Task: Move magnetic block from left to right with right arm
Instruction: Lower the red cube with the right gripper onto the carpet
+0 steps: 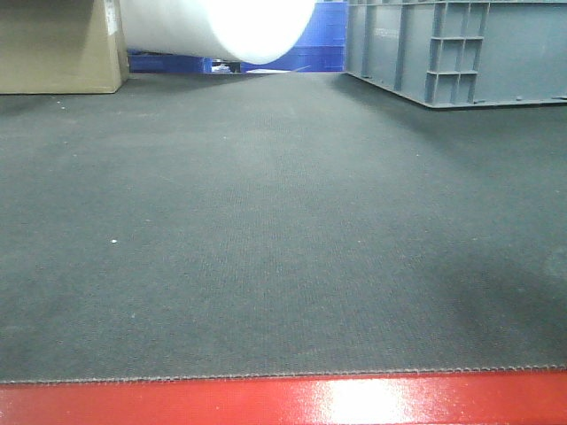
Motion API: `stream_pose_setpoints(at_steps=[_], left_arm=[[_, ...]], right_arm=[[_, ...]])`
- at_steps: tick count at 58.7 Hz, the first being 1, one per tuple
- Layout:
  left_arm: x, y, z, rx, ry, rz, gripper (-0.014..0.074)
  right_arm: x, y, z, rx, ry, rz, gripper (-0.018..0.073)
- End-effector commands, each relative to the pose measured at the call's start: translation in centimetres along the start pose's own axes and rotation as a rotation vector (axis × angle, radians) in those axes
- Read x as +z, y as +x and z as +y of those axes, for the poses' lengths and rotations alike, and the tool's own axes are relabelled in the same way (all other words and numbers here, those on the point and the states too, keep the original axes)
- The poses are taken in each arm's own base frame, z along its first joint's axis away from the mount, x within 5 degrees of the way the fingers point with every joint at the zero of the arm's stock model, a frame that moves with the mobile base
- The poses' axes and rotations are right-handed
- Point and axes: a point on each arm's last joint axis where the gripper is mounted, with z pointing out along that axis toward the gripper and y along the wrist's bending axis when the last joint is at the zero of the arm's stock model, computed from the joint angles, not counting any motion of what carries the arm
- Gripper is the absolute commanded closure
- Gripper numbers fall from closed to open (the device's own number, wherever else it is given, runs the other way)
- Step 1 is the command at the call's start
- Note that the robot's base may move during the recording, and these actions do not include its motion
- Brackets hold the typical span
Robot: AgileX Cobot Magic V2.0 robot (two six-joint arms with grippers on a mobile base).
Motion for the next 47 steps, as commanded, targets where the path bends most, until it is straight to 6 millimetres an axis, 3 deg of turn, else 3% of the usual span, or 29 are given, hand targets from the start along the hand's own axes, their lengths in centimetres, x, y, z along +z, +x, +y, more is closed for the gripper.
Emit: stream_pose_setpoints(at_steps=[1,15,28,47], left_arm=[[-0.1,-0.6,0.0,-0.004,0.004,-0.092,0.0713],[-0.1,-0.6,0.0,-0.004,0.004,-0.092,0.0712],[-0.1,-0.6,0.0,-0.004,0.004,-0.092,0.0713],[-0.1,-0.6,0.0,-0.004,0.004,-0.092,0.0713]], right_arm=[[1.7,-1.8,1.5,0.005,-0.058,0.003,0.0421],[7.9,-1.8,6.0,0.090,-0.102,0.310,0.0418],[13.1,-1.4,10.2,0.191,-0.001,0.598,0.0418],[18.5,-2.2,14.6,0.169,0.138,0.827,0.0418]])
